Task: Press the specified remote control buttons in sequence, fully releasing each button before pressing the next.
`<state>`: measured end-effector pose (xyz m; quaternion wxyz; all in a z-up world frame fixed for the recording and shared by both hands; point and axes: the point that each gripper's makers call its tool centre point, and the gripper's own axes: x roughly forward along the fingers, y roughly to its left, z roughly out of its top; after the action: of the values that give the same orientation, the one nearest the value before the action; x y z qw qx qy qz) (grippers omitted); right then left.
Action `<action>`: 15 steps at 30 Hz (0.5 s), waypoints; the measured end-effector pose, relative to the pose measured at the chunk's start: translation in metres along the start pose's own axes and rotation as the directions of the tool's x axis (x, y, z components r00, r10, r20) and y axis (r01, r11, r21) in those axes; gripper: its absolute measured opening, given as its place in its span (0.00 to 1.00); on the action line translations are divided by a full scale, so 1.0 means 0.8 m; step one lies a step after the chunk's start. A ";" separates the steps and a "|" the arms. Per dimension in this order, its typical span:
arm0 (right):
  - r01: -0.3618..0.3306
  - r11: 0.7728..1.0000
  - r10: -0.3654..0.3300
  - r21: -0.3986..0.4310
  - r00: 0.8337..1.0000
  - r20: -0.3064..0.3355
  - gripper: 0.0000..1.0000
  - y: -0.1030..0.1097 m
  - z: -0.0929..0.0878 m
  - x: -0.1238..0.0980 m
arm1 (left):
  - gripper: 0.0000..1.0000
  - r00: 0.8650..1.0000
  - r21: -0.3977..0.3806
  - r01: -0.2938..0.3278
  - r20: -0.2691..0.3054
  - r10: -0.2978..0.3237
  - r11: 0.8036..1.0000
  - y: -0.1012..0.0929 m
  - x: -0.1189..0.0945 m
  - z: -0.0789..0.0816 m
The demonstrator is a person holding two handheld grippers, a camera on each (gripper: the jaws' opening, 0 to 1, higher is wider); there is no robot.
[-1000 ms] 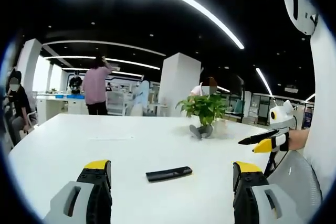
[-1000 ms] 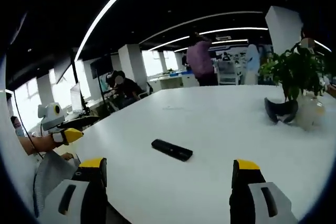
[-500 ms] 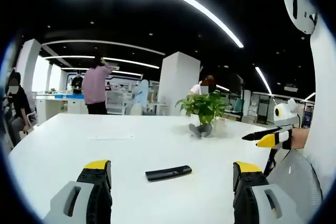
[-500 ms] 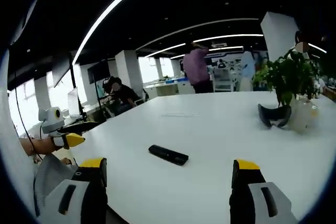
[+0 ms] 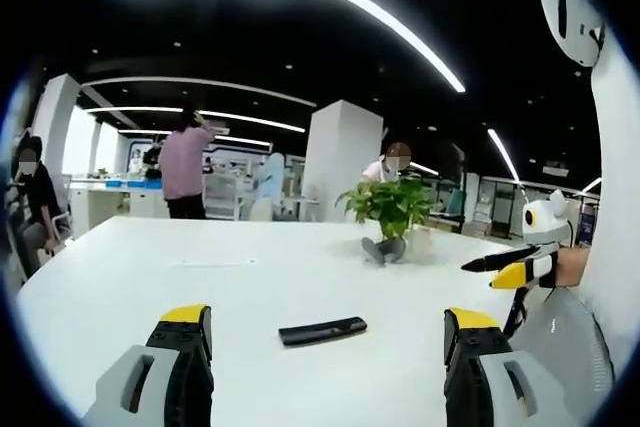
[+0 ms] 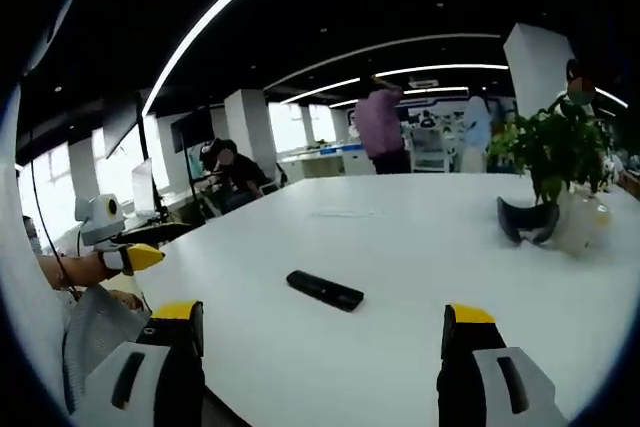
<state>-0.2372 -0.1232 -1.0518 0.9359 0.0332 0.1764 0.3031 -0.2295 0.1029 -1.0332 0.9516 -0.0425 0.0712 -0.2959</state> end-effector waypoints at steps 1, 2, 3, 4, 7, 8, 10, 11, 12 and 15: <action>-0.001 1.000 0.001 0.000 1.000 -0.001 0.99 0.000 0.000 0.000 | 1.00 1.000 0.000 0.000 0.001 0.000 1.000 0.000 0.000 0.000; -0.001 1.000 0.001 0.000 1.000 -0.001 0.99 0.000 0.000 0.000 | 1.00 1.000 -0.002 -0.001 0.003 0.001 1.000 0.000 0.000 0.001; 0.000 1.000 0.000 0.001 1.000 -0.001 0.99 0.000 0.000 0.000 | 1.00 1.000 -0.002 -0.002 0.003 0.002 1.000 0.000 0.000 0.001; 0.003 1.000 -0.003 0.000 1.000 -0.002 0.99 0.000 -0.001 -0.001 | 1.00 1.000 -0.001 -0.002 0.002 0.002 1.000 0.000 0.000 0.000; 0.003 1.000 -0.003 0.004 1.000 -0.001 0.99 -0.001 0.000 -0.001 | 1.00 1.000 -0.001 0.001 0.000 -0.001 1.000 0.001 0.000 -0.001; 0.004 1.000 -0.004 0.004 1.000 -0.001 0.99 -0.001 0.000 -0.001 | 1.00 1.000 0.000 0.001 -0.001 -0.001 1.000 0.000 0.000 -0.001; 0.005 1.000 -0.005 0.003 1.000 -0.003 0.99 -0.001 -0.001 -0.001 | 1.00 1.000 -0.001 0.002 0.000 -0.002 1.000 -0.001 0.000 0.000; 0.005 1.000 -0.005 0.002 1.000 -0.006 0.99 -0.001 -0.001 -0.001 | 1.00 1.000 -0.001 0.001 -0.001 -0.001 1.000 -0.001 0.001 0.000; 0.006 1.000 -0.006 0.001 1.000 -0.011 0.99 -0.002 -0.002 -0.001 | 1.00 1.000 -0.001 0.000 0.000 0.000 1.000 -0.002 0.001 0.000; 0.007 1.000 -0.007 -0.004 1.000 -0.017 0.99 -0.002 -0.003 -0.001 | 1.00 1.000 -0.002 -0.001 0.000 0.001 1.000 -0.001 0.000 0.000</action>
<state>-0.2379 -0.1248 -1.0544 0.9355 0.0284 0.1837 0.3005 -0.2298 0.1021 -1.0327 0.9517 -0.0433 0.0714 -0.2954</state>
